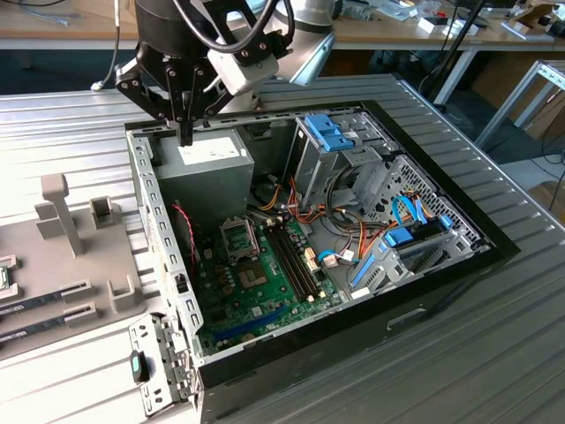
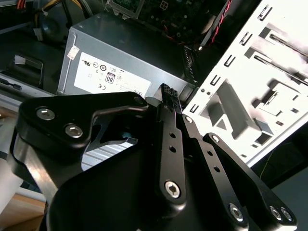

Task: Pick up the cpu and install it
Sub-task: 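Reach for the cpu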

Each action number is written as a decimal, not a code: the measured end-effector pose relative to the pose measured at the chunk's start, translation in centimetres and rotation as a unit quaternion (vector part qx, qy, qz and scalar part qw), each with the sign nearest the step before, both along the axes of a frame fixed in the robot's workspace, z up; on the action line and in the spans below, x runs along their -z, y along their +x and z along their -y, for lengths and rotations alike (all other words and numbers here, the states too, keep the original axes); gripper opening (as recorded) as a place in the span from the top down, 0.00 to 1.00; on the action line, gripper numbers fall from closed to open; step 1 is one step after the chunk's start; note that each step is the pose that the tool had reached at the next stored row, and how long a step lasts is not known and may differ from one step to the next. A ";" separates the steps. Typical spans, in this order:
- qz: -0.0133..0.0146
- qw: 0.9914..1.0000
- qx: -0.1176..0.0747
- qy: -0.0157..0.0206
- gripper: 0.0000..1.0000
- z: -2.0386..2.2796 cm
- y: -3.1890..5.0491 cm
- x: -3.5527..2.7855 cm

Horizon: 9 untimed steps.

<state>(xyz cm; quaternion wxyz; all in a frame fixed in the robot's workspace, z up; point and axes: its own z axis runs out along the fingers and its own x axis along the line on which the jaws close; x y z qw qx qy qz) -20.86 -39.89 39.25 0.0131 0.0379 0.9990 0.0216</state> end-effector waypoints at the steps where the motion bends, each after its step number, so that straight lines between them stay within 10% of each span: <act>1: 0.000 1.000 0.000 0.000 0.89 0.00 -0.08 0.00; 9: 0.000 1.000 0.000 0.000 0.89 0.00 -0.21 0.00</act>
